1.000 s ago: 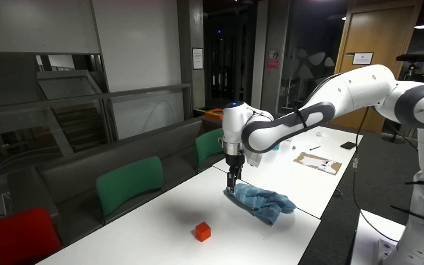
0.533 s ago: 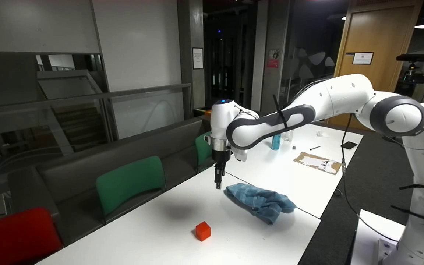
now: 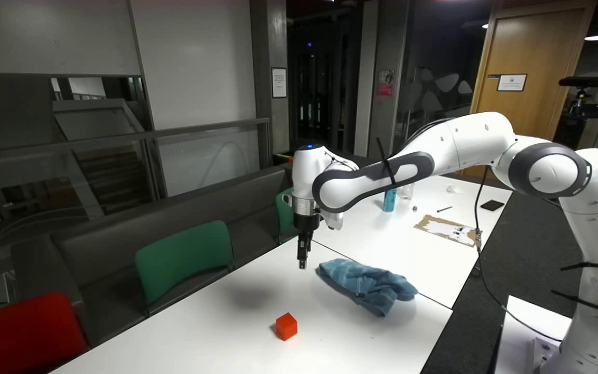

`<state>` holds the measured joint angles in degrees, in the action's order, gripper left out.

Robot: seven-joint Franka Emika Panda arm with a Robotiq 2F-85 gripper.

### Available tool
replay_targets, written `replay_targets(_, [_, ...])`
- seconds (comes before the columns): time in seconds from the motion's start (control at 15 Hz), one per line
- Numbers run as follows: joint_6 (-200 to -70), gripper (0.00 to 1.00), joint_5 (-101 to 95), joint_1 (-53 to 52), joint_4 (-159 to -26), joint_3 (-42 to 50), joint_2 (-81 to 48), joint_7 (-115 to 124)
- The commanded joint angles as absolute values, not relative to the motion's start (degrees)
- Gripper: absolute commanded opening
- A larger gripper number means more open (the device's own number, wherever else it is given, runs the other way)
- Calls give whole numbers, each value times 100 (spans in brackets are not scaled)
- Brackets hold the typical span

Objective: Slide the orange block forward

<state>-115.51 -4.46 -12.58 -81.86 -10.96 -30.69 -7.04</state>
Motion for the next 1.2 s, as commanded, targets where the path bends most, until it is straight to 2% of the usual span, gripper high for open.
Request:
replay_targets(0.0, [-12457, 100, -316, -1265, -8658, -1015, -2788, -455])
replay_targets(0.47, [-12058, 100, -729, -1548, -7739, -910, -3657, -565])
replay_targets(1.13, [-10484, 100, -950, -1986, -5273, -782, -5526, -860])
